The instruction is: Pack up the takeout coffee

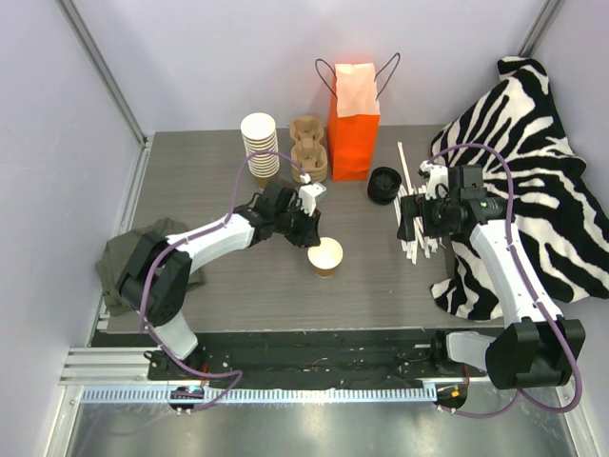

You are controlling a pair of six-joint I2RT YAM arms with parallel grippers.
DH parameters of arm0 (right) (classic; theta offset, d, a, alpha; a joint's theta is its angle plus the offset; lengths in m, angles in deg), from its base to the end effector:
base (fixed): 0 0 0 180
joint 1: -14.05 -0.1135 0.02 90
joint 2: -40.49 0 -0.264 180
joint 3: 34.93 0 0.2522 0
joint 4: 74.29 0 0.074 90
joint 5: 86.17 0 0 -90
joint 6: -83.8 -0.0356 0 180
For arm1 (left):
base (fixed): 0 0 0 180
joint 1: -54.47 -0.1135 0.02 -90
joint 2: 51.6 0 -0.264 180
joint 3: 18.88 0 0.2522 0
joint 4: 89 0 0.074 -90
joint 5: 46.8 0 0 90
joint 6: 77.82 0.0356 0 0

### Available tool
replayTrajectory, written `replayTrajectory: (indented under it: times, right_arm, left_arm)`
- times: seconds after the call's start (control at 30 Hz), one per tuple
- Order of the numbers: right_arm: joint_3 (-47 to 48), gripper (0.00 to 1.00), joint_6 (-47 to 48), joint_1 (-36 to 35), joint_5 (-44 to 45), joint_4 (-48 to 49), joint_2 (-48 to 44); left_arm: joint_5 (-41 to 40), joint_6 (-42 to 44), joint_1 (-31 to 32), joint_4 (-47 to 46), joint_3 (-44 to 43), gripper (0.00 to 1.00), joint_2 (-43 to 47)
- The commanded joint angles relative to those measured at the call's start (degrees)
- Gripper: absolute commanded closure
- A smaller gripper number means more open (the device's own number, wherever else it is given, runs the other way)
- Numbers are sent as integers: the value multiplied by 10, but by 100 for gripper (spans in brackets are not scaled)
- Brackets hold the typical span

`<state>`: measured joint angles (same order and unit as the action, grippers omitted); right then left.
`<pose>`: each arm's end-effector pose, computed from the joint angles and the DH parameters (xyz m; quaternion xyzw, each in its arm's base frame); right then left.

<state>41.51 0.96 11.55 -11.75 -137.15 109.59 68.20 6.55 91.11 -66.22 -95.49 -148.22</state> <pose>0.2366 0.0199 0.3031 -0.1197 0.9395 0.1174 0.2987 0.2842 -0.2301 0.2173 0.3227 0.8389 -0.3259 0.2931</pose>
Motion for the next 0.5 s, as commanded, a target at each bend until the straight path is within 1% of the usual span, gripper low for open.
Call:
replayTrajectory:
  times: [0.0, 0.03, 0.07, 0.13, 0.17, 0.2, 0.23, 0.27, 0.3, 0.37, 0.43, 0.47]
  right_arm:
    - [12, 0, -1, 1, -2, 8, -8]
    - [13, 0, -1, 2, -3, 8, -9]
    - [15, 0, 0, 2, -2, 8, -8]
    - [17, 0, 1, 1, 2, 8, -9]
    - [23, 0, 1, 1, 3, 8, -8]
    - [26, 0, 2, 2, 5, 8, -6]
    - [32, 0, 5, 1, 9, 9, -2]
    - [45, 0, 7, 2, 10, 12, 2]
    - [53, 0, 8, 1, 14, 15, 7]
    - [89, 0, 12, 1, 32, 22, 31]
    - [118, 0, 10, 1, 47, 31, 51]
    - [142, 0, 7, 1, 62, 37, 74]
  left_arm:
    - [-14, -7, 2, 0, -17, 68, 0]
    - [-14, -7, 2, 0, -17, 65, 4]
    - [-15, -9, 2, 4, -17, 57, 14]
    - [-17, -16, 2, 10, -23, 50, 22]
    - [-14, -20, 2, 26, -36, 43, 30]
    - [-6, -26, 2, 38, -46, 39, 35]
    - [-2, -34, 2, 51, -58, 33, 39]
    - [1, -38, 2, 76, -84, 24, 44]
    - [1, -39, 2, 88, -97, 22, 57]
    - [-2, -32, 1, 126, -139, 13, 71]
    - [-14, -20, 0, 152, -165, 11, 92]
    - [-19, -8, -3, 179, -185, 8, 100]
